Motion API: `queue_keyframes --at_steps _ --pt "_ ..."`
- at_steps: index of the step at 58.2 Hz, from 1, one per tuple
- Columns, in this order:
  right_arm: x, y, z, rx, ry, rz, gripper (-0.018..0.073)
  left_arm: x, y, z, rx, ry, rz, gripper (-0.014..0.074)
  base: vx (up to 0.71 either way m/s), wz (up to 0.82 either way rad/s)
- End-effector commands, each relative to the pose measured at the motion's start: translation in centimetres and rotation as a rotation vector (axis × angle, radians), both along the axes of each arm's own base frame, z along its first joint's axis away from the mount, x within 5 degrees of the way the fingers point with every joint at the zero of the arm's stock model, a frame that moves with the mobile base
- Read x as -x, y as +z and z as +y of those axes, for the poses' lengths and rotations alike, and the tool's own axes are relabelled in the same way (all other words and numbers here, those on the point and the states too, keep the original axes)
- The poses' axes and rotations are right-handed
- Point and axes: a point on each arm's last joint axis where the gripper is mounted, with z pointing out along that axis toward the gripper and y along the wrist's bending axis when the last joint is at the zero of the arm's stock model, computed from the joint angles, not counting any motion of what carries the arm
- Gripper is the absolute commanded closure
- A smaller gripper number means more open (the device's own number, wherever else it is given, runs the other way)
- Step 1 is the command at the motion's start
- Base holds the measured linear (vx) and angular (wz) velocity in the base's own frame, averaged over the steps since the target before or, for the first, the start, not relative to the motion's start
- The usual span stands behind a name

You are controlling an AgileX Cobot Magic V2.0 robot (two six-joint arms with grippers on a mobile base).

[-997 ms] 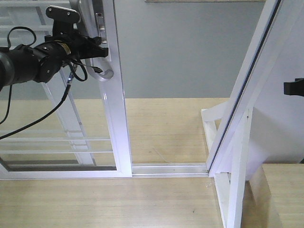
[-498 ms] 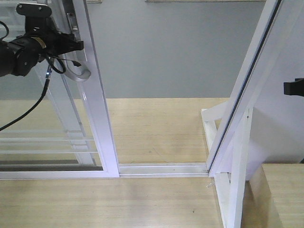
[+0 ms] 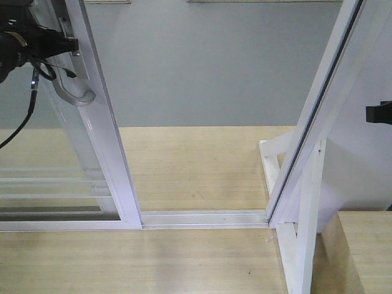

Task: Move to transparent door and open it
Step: 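Slide the door farther open with the left gripper, then release the handle and withdraw the left gripper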

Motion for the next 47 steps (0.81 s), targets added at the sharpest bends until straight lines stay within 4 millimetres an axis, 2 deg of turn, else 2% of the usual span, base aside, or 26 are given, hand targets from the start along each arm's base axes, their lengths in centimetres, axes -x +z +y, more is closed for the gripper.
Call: queue_keyframes --at_steps 1,11,20,33,47 --pt "-0.1 1.9 -0.1 0.012 0.005 -0.115 0.0227 1.8 6.8 -0.9 -0.027 -0.04 -0.191 0.0344 0.0 0.0" --pt "-0.1 1.9 -0.1 0.012 0.005 -0.117 0.0227 2.7 7.4 -0.8 -0.081 -0.051 -0.18 0.0334 0.0 0.0" --pt "-0.1 1.9 -0.1 0.012 0.005 -0.118 0.0227 5.4 6.9 -0.7 -0.082 -0.06 -0.163 0.0334 0.0 0.0" --pt "-0.2 1.9 -0.1 0.012 0.005 -0.119 0.0227 11.9 6.5 -0.7 -0.03 -0.083 -0.228 0.0334 0.0 0.0" --pt "-0.2 1.9 -0.1 0.011 0.006 -0.117 0.0227 19.1 7.3 -0.3 -0.029 -0.082 -0.291 0.0334 0.0 0.0"
